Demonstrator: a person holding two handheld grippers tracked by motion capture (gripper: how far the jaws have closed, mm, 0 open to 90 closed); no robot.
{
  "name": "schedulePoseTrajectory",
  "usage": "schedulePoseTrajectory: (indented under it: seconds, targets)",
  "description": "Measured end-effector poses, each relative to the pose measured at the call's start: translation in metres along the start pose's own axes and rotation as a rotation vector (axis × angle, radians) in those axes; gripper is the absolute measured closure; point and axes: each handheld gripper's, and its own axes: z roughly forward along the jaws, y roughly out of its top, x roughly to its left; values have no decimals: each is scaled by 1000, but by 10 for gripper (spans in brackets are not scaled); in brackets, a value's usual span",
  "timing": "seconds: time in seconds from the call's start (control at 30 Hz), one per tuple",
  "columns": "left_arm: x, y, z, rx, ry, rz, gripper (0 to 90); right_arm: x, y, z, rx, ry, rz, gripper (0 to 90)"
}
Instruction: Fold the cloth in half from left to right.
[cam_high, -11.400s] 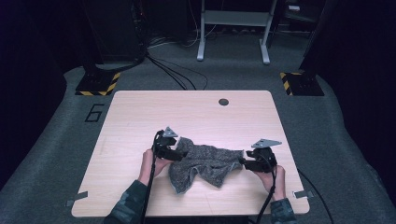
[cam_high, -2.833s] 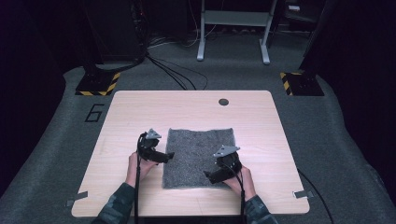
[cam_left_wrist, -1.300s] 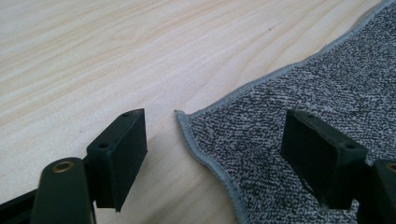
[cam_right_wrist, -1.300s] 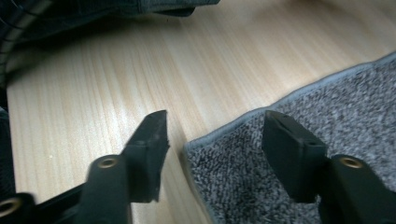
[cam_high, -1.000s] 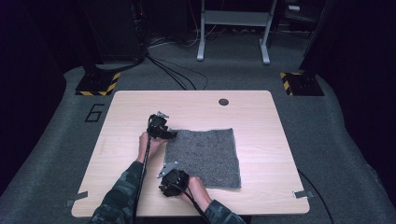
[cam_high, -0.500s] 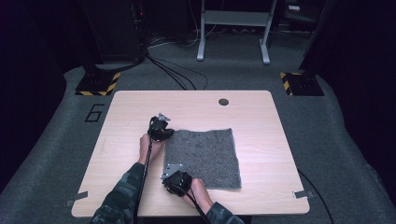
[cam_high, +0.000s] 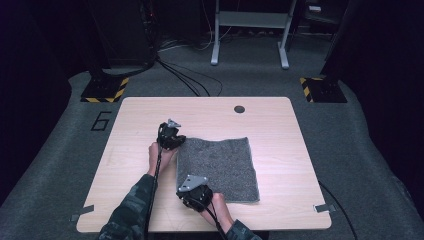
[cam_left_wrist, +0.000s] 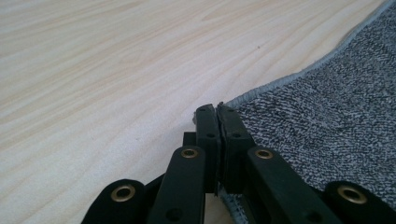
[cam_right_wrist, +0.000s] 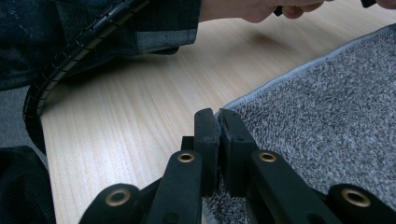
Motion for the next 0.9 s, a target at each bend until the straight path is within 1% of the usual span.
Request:
schedulePoseTrajectory:
  seconds: [0.03, 0.07, 0.13, 0.17, 0.2, 0.23, 0.27, 0.3, 0.33, 0.37, 0.4, 0.43, 0.47, 0.53, 0.57, 0.6, 0.63, 0.67, 0.7, 0.73, 0.77, 0.8, 0.83, 0.87, 0.9]
  targets:
    - [0, 1, -1, 8, 2, 9, 881, -1, 1, -1, 9, -3, 0, 865]
    - [0, 2, -2, 16, 2, 11, 881, -1, 0, -1, -7, -8, -1, 865]
    - [0, 3, -4, 8, 5, 10, 882, -2, 2, -3, -11, -4, -3, 865]
    - [0, 5, -5, 0, 8, 0, 882, -2, 3, -4, -22, -10, -2, 865]
    - [2, 6, -7, 2, 11, 7, 882, -2, 5, -5, -32, -13, 0, 866]
    - [2, 8, -8, -5, 16, -2, 881, -2, 7, -7, -35, -12, -3, 866]
    - [3, 9, -10, -7, 22, 3, 882, -2, 8, -7, -43, -14, -4, 866]
    - [3, 11, -12, 0, 24, 4, 881, -2, 10, -9, -42, -11, -7, 866]
    - [4, 12, -14, 5, 27, 11, 881, -1, 12, -9, -56, -14, -10, 866]
    - [4, 14, -15, 3, 33, 6, 882, -1, 13, -11, -54, -12, -16, 866]
    - [5, 15, -18, 1, 34, 8, 882, 0, 14, -12, -66, -16, -5, 867]
    - [6, 17, -20, 4, 38, 16, 882, 0, 15, -14, -73, -11, -10, 867]
    - [6, 19, -22, 0, 41, 11, 882, 0, 15, -15, -75, -12, -9, 868]
    - [6, 21, -25, -6, 52, 21, 882, -1, 18, -17, -85, -13, -14, 868]
    - [7, 23, -26, 0, 55, 31, 882, 0, 19, -16, -99, -14, -12, 867]
    - [7, 24, -27, -3, 59, 28, 882, 0, 21, -17, -101, -12, -10, 867]
    - [8, 26, -30, 6, 54, 39, 882, 0, 23, -17, -109, -9, -16, 867]
    - [9, 27, -30, -5, 61, 28, 882, 0, 26, -17, -118, -15, -26, 868]
    - [12, 28, -32, -1, 64, 29, 882, -1, 28, -17, -124, -13, -33, 868]
    - [14, 30, -33, 1, 62, 27, 882, -2, 31, -17, -119, -12, -36, 868]
    - [15, 31, -35, -7, 73, 23, 882, -2, 33, -16, -126, -12, -38, 868]
    - [16, 33, -38, 4, 83, 39, 882, -3, 36, -16, -133, -17, -37, 868]
    - [18, 36, -41, 6, 86, 39, 882, -3, 39, -16, -138, -13, -32, 868]
    - [19, 38, -44, 11, 89, 38, 882, -3, 43, -17, -150, -15, -40, 868]
    - [21, 41, -47, 4, 98, 38, 882, -3, 46, -18, -157, -14, -44, 868]
